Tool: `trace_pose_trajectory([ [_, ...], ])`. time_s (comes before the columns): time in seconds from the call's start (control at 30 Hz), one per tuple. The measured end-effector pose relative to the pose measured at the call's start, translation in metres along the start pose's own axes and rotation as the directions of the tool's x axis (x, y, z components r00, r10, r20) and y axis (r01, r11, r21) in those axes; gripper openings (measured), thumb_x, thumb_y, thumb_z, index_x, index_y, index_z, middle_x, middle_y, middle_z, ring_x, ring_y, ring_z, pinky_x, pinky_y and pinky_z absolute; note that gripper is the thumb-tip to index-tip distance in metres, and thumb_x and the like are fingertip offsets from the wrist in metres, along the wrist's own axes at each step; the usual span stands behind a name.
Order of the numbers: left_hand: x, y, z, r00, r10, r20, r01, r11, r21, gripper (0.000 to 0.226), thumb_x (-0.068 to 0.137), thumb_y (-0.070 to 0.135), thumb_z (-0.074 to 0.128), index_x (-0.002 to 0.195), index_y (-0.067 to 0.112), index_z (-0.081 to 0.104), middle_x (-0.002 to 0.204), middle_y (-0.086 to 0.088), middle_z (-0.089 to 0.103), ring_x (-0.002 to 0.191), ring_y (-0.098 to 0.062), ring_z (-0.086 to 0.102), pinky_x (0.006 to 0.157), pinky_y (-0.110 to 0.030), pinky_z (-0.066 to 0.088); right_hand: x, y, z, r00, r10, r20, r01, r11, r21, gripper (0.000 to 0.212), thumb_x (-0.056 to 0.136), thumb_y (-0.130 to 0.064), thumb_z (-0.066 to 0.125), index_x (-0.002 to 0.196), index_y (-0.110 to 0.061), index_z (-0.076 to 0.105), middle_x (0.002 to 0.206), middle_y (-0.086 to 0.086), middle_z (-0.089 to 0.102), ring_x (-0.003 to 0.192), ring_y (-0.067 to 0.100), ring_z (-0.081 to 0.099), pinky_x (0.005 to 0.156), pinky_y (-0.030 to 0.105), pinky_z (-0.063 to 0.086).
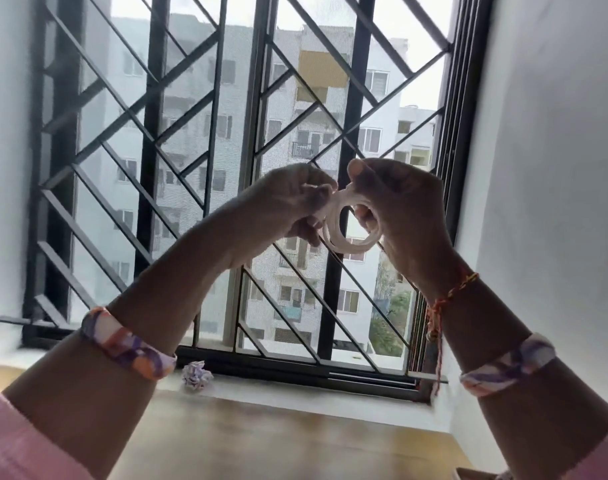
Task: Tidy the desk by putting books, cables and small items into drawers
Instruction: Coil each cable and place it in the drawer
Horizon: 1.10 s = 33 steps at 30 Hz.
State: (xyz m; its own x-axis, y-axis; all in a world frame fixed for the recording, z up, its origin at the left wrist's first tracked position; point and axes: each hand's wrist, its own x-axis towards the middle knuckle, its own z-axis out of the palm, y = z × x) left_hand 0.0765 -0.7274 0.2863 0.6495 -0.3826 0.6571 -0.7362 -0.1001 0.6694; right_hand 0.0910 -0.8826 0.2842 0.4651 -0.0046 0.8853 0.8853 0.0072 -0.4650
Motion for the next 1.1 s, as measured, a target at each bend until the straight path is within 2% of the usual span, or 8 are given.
trace_pose_trajectory([
  [0.13, 0.001, 0.002, -0.010, 0.991, -0.087, 0.106, 0.084, 0.996, 0.032, 0.019, 0.089, 0.002, 0.049, 0.104, -0.007, 0.058, 0.072, 0.000, 0.057, 0.060, -0.005, 0.053, 0.054, -0.013, 0.049, 0.001, -0.001, -0.004, 0.999, 0.041, 0.016, -0.041, 0.999, 0.010, 0.010, 0.083, -0.012, 0.066, 0.078, -0.004, 0.065, 0.046, -0.004, 0.057, 0.039, 0.007, 0.046, 0.041, 0.017, 0.036],
  [0.27, 0.009, 0.009, -0.007, 0.994, -0.108, -0.029, 0.111, 0.947, 0.302, 0.022, 0.093, 0.002, 0.040, 0.086, 0.001, 0.060, 0.068, -0.001, 0.052, 0.057, -0.008, 0.041, 0.046, -0.016, 0.037, 0.003, -0.002, -0.008, 0.998, 0.061, 0.008, -0.061, 0.998, 0.015, 0.007, 0.081, -0.012, 0.068, 0.075, -0.008, 0.066, 0.049, -0.002, 0.061, 0.040, 0.009, 0.050, 0.042, 0.020, 0.038],
  [0.37, 0.016, 0.016, 0.005, 0.975, -0.171, -0.139, 0.206, 0.933, 0.296, 0.036, 0.099, 0.017, 0.030, 0.069, 0.012, 0.051, 0.060, -0.001, 0.042, 0.052, -0.011, 0.032, 0.047, -0.023, 0.026, 0.006, -0.006, -0.009, 0.999, 0.035, 0.021, -0.035, 0.999, 0.004, 0.007, 0.080, -0.012, 0.069, 0.074, -0.011, 0.066, 0.051, -0.002, 0.061, 0.041, 0.010, 0.051, 0.043, 0.022, 0.039],
  [0.5, 0.009, 0.007, 0.012, 0.990, 0.112, -0.085, -0.048, 0.838, 0.544, 0.053, 0.082, 0.064, 0.045, 0.061, 0.016, 0.043, 0.053, 0.002, 0.036, 0.049, -0.014, 0.030, 0.046, -0.021, 0.024, 0.010, -0.013, -0.009, 1.000, -0.014, 0.018, 0.014, 1.000, -0.026, 0.006, 0.078, -0.010, 0.071, 0.074, -0.011, 0.067, 0.051, -0.005, 0.061, 0.043, 0.009, 0.051, 0.043, 0.020, 0.039],
  [0.7, 0.007, 0.007, 0.021, 0.904, 0.390, -0.175, -0.116, 0.617, 0.778, 0.040, 0.080, 0.036, 0.062, 0.051, 0.020, 0.040, 0.050, 0.005, 0.042, 0.042, -0.010, 0.037, 0.037, -0.012, 0.027, 0.008, -0.012, -0.006, 0.997, -0.063, 0.048, 0.065, 0.997, -0.040, 0.008, 0.077, -0.008, 0.072, 0.079, -0.001, 0.069, 0.063, 0.007, 0.063, 0.052, 0.012, 0.056, 0.048, 0.018, 0.043],
  [0.87, 0.006, 0.005, 0.032, 0.913, 0.376, -0.161, -0.147, 0.669, 0.729, 0.026, 0.085, 0.018, 0.055, 0.107, 0.007, 0.046, 0.076, 0.000, 0.055, 0.058, -0.007, 0.052, 0.045, -0.010, 0.036, 0.004, -0.010, 0.000, 0.996, -0.062, 0.060, 0.066, 0.995, -0.073, 0.006, 0.076, -0.008, 0.073, 0.075, -0.003, 0.070, 0.061, 0.003, 0.067, 0.055, 0.012, 0.059, 0.057, 0.025, 0.049],
  [0.97, 0.005, 0.001, 0.032, 0.908, 0.385, -0.166, -0.124, 0.625, 0.771, 0.034, 0.083, 0.014, 0.053, 0.114, 0.005, 0.042, 0.090, -0.013, 0.064, 0.073, -0.027, 0.062, 0.060, -0.030, 0.049, 0.004, -0.010, -0.001, 0.999, 0.019, 0.029, -0.020, 1.000, 0.019, 0.008, 0.079, -0.010, 0.070, 0.074, -0.004, 0.068, 0.059, 0.001, 0.067, 0.051, 0.011, 0.058, 0.052, 0.022, 0.047],
  [1.1, -0.002, -0.004, 0.028, 0.794, 0.575, -0.198, -0.120, 0.468, 0.875, 0.035, 0.082, 0.019, 0.062, 0.112, 0.009, 0.047, 0.081, -0.014, 0.068, 0.069, -0.031, 0.066, 0.059, -0.030, 0.047, 0.001, -0.010, -0.003, 0.954, 0.277, 0.112, -0.296, 0.927, 0.228, 0.019, 0.085, -0.015, 0.061, 0.076, 0.001, 0.065, 0.055, 0.003, 0.065, 0.045, 0.010, 0.056, 0.044, 0.019, 0.046],
])
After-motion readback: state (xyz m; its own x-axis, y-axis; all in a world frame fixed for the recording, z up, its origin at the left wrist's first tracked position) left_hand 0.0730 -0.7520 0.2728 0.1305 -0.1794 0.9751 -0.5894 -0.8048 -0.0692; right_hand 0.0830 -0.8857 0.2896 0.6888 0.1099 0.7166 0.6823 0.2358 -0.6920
